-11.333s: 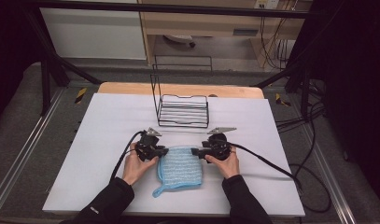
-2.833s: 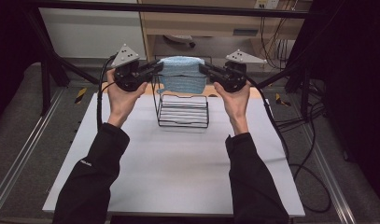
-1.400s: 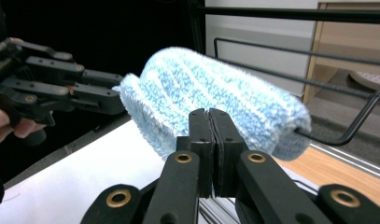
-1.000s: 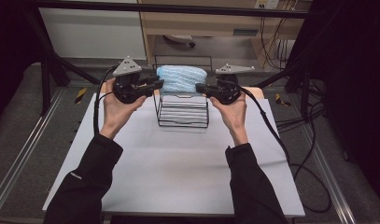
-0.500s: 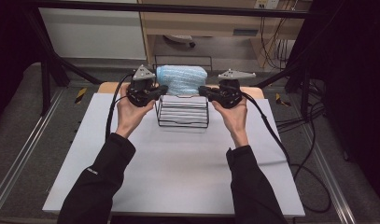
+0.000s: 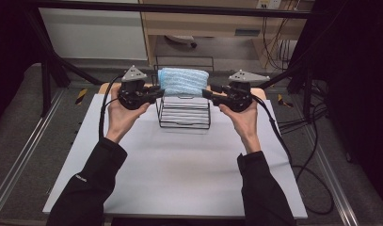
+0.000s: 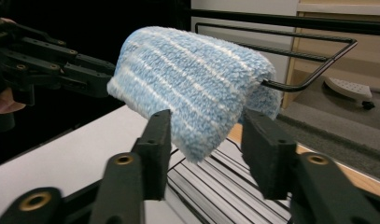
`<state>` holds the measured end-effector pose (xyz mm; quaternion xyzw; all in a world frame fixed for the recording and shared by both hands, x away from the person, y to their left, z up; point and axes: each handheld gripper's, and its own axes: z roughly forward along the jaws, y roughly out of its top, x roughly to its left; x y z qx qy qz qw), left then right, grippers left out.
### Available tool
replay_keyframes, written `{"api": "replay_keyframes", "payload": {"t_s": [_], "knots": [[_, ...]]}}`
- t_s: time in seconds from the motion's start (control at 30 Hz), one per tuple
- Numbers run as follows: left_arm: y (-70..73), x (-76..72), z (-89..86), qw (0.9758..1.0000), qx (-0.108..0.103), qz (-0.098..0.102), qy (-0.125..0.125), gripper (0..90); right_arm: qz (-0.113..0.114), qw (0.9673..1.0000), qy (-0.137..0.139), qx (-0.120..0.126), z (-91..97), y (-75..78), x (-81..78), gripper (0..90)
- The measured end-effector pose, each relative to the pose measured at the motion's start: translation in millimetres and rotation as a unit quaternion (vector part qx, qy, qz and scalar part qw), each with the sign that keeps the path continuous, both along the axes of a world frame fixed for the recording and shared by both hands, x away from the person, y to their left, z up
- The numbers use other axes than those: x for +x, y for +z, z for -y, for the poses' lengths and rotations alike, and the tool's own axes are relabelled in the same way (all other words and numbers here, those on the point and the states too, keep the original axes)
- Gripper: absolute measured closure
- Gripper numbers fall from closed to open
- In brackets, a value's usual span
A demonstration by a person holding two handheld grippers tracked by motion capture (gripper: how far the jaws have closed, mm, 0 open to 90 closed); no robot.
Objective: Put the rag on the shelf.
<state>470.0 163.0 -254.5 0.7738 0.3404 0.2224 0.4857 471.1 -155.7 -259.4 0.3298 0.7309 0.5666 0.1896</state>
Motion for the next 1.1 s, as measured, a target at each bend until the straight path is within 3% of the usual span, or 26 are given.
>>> {"api": "replay_keyframes", "payload": {"t_s": [0.17,0.27,0.4,0.5,0.83,1.1], "knots": [[-2.7,-8.7,-10.4,0.9999,0.010,-0.005,0.005,62.9,0.003,1.0000,-0.003,0.003,7.9,5.2,-10.2,39.3],[-6.7,-13.9,-18.2,0.9999,0.004,-0.011,0.006,59.8,0.004,0.9999,-0.009,-0.003,12.7,7.2,-16.0,34.0],[-16.3,-22.1,-28.4,0.9998,0.003,-0.018,0.009,53.4,-0.001,1.0000,-0.004,0.007,19.3,5.5,-23.7,24.6],[-26.1,-28.4,-36.7,0.9995,0.016,-0.025,0.012,47.4,-0.010,0.9999,-0.007,0.006,25.0,-0.3,-29.2,17.9],[-75.6,-48.8,-69.1,0.9971,0.033,-0.066,0.019,28.3,-0.056,0.9984,-0.010,-0.006,50.6,-46.0,-43.7,7.2],[-114.8,-63.2,-88.5,0.9957,0.027,-0.084,0.026,14.9,-0.086,0.9959,-0.022,-0.016,70.2,-85.6,-54.6,3.4]]}}
